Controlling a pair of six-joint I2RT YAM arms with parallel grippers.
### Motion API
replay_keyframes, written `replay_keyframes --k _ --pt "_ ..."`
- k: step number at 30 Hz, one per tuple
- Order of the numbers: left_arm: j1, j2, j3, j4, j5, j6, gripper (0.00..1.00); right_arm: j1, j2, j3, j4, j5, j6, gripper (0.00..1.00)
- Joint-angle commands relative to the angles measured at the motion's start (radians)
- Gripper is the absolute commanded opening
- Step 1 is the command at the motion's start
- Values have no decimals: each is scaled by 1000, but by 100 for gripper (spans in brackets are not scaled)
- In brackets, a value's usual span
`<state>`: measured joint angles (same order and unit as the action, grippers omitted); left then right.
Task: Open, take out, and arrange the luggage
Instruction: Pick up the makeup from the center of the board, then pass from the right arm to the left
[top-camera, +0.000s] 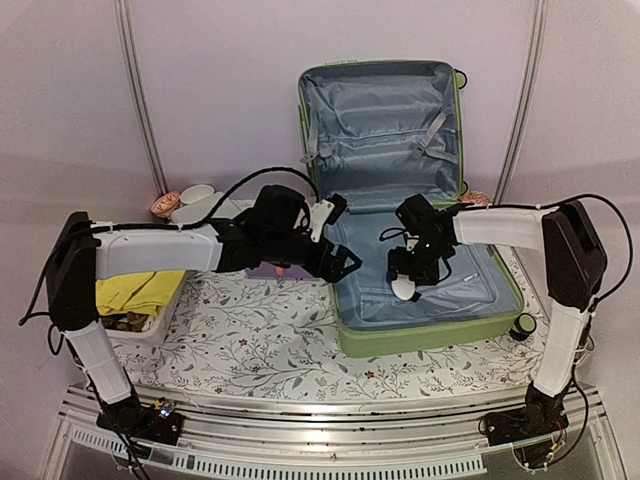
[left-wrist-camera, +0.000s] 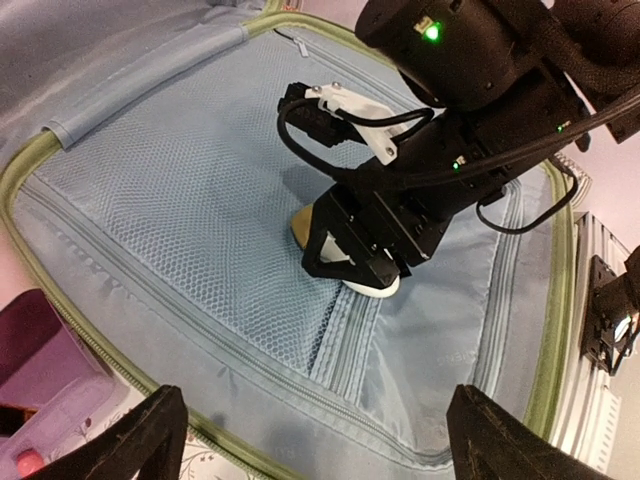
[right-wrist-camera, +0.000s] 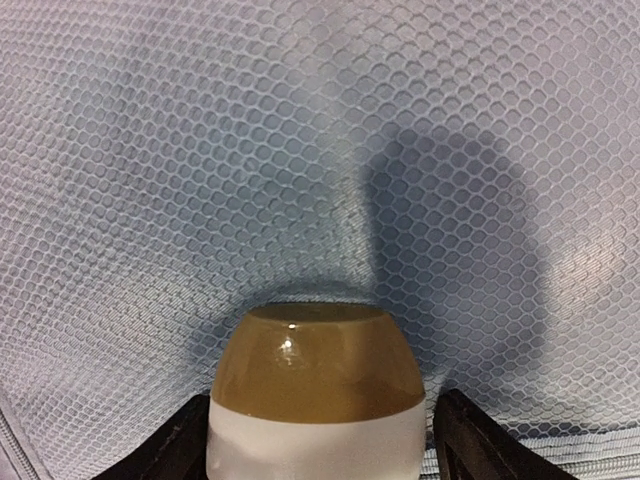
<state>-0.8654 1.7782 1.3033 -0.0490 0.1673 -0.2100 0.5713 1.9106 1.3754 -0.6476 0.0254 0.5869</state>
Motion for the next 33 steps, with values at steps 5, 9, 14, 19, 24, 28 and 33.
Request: replay_keyframes --k 5,9,14,19,24,28,33 --pt "22 -38 -45 17 -3 7 93 9 16 6 -20 -6 7 71" --pt "26 -39 -50 18 -1 8 93 9 5 -4 -4 -10 6 67" --pt "31 -39 -47 17 6 8 93 9 -34 -25 27 -14 2 60" --pt "40 -48 -39 19 24 -2 93 8 -125 -67 102 -57 -21 58" --pt "58 -91 -49 44 66 -6 93 8 -223 -92 177 -153 -97 57" --pt "92 -145 -86 83 119 40 94 7 -282 -93 213 -264 -164 55" --pt "169 -218 -148 193 321 96 95 -5 -324 -78 264 -558 -255 54"
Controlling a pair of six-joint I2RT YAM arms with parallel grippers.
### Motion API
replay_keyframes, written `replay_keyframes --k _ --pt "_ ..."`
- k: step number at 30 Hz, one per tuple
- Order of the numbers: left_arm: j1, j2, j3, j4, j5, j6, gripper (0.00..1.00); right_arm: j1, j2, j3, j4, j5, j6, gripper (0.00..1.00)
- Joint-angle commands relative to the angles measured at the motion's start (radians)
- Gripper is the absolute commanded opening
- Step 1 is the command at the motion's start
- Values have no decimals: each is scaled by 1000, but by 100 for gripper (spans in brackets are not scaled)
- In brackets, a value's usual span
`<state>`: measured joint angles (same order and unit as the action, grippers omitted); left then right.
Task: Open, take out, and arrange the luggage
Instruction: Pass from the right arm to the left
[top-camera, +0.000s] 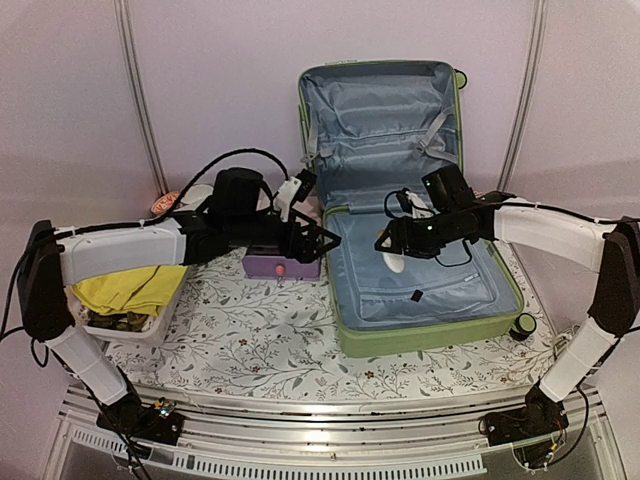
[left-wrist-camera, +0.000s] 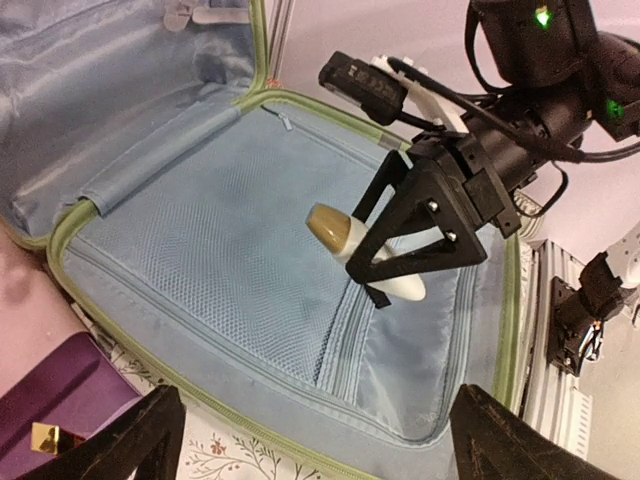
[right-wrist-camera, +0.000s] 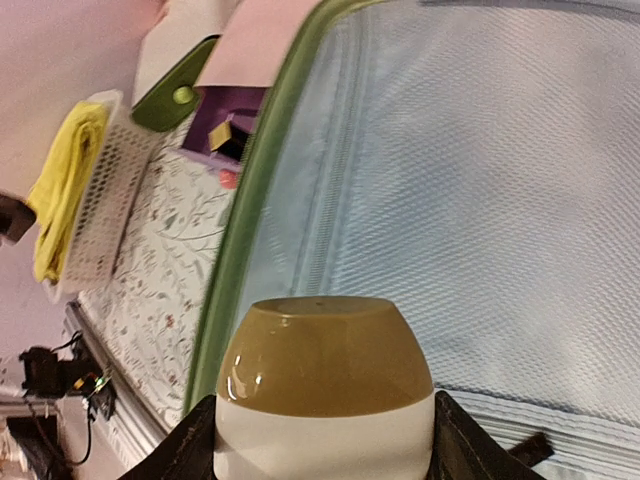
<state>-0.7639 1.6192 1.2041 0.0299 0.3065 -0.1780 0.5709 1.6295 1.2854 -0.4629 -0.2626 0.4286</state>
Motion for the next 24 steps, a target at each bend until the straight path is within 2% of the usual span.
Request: replay_keyframes --k 1,6,11,13,15,18,24 --pt "80 -72 -63 142 231 82 95 -9 -49 14 90 -336 -113 54" --pt "109 -104 -136 253 389 238 94 -23 -50 29 106 -570 -142 54" --pt "109 -121 -193 293 476 442 94 -24 -47 19 132 -699 -134 54" --pt "107 -125 -215 303 532 603 93 -25 -44 18 135 -731 -131 53" --pt "106 -129 -238 341 556 695 93 -25 -41 16 135 -760 -127 54" --pt "107 -110 -219 365 554 773 95 -25 -34 20 115 -794 -127 53" --pt "106 -35 -92 235 555 859 94 -25 -44 8 93 -784 -129 53"
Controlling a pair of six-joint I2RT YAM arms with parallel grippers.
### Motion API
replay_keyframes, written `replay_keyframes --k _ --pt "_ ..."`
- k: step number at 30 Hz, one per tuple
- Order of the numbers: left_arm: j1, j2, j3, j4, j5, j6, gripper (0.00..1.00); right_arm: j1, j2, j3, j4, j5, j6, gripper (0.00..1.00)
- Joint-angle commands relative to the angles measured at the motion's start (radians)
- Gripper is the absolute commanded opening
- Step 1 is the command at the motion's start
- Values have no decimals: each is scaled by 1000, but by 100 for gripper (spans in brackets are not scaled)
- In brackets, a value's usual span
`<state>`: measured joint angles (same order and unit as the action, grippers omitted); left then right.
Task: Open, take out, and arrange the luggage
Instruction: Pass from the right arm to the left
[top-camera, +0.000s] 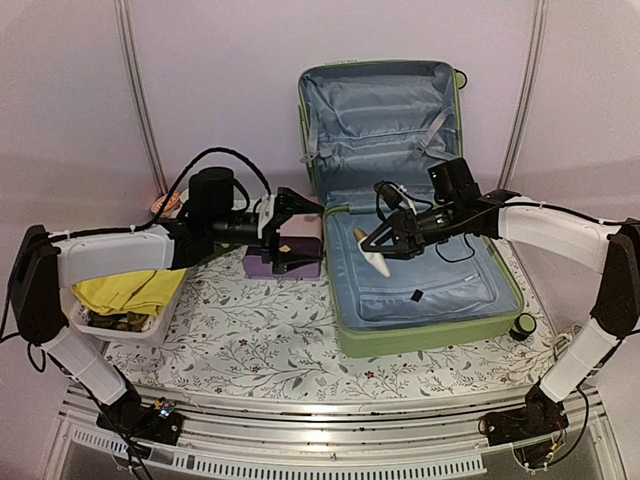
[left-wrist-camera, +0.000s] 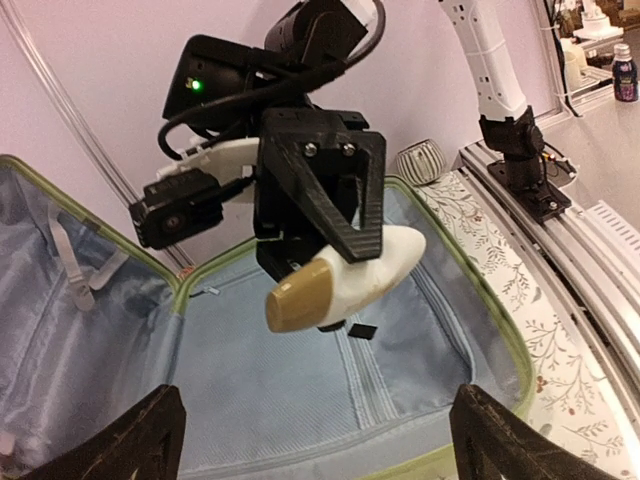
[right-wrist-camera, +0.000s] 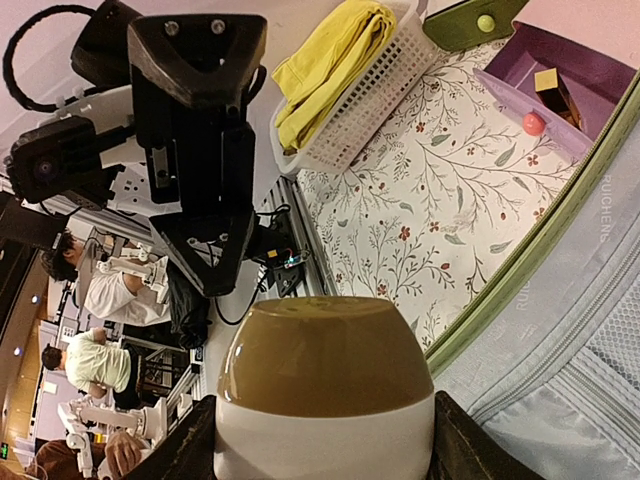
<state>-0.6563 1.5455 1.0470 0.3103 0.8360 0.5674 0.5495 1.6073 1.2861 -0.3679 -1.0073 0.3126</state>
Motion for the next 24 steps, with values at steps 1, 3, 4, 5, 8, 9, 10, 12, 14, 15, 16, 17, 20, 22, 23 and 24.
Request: replay_keyframes --k 1,3,4,5,8,9,10,12,14,15,16,17,20,22,23,24 --pt "-1 41 67 -45 23 124 94 -3 -22 4 -3 -39 -15 53" --pt "-3 43 64 -42 12 141 94 -3 -20 1 -9 -40 -15 53" --pt "-4 44 62 -42 6 150 94 -2 -19 1 -11 -42 -16 52" --pt "-6 45 62 -46 0 161 94 -1 -17 1 -16 -44 -16 52" --pt "-6 49 62 -59 -2 194 93 4 -8 2 -24 -54 -22 51" --pt "-6 50 62 -61 0 204 93 6 -4 4 -28 -57 -24 51" --pt "-5 52 63 -60 3 209 93 8 0 9 -33 -60 -30 51" --pt "-5 58 66 -60 9 218 93 15 7 19 -46 -63 -38 50" --pt "-6 69 75 -72 21 225 92 23 11 24 -55 -66 -50 50" --pt "-6 75 83 -83 29 227 91 25 11 25 -58 -66 -56 50" --pt "-5 80 92 -99 39 237 90 26 11 25 -59 -66 -60 50" --pt "-6 85 100 -116 50 249 90 27 10 23 -61 -66 -63 50" --pt "-6 89 103 -124 64 271 89 28 9 17 -65 -67 -72 50" --pt "-6 93 102 -123 76 286 89 31 9 17 -70 -76 -80 49" --pt "-6 96 103 -123 82 294 89 34 9 18 -74 -77 -87 49" --pt "-6 100 106 -122 90 301 89 36 9 18 -79 -77 -92 49"
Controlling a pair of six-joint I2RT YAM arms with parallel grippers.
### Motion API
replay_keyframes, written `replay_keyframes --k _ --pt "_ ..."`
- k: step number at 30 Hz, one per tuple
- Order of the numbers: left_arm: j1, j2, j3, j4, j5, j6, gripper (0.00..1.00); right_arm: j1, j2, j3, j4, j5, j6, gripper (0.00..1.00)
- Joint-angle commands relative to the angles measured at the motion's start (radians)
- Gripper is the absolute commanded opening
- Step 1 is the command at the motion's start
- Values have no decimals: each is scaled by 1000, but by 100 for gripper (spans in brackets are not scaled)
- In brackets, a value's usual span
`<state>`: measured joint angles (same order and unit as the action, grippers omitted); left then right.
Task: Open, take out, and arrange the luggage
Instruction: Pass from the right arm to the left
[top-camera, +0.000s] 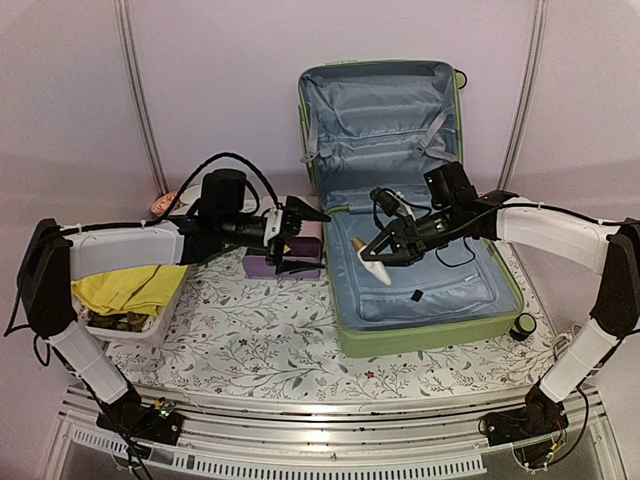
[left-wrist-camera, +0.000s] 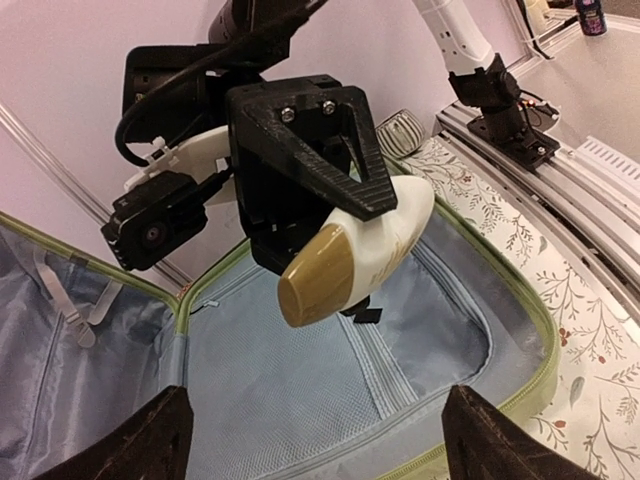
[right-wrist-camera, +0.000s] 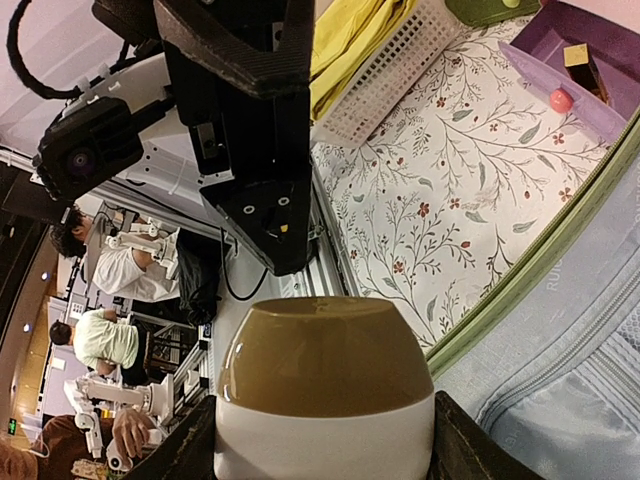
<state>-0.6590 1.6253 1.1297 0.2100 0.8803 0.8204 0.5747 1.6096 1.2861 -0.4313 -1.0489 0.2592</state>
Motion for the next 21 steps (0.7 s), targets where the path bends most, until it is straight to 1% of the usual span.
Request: replay_keyframes --k 1,7,13,21 --pt "-3 26 27 -21 54 53 89 10 7 18 -21 -36 -43 49" --pt "-9 54 56 -20 99 66 92 19 13 19 -37 -46 -67 49" --pt "-48 100 99 -28 126 105 93 38 35 44 -49 -49 -85 48" --pt "-97 180 187 -83 147 135 85 49 55 68 -66 -46 -102 47"
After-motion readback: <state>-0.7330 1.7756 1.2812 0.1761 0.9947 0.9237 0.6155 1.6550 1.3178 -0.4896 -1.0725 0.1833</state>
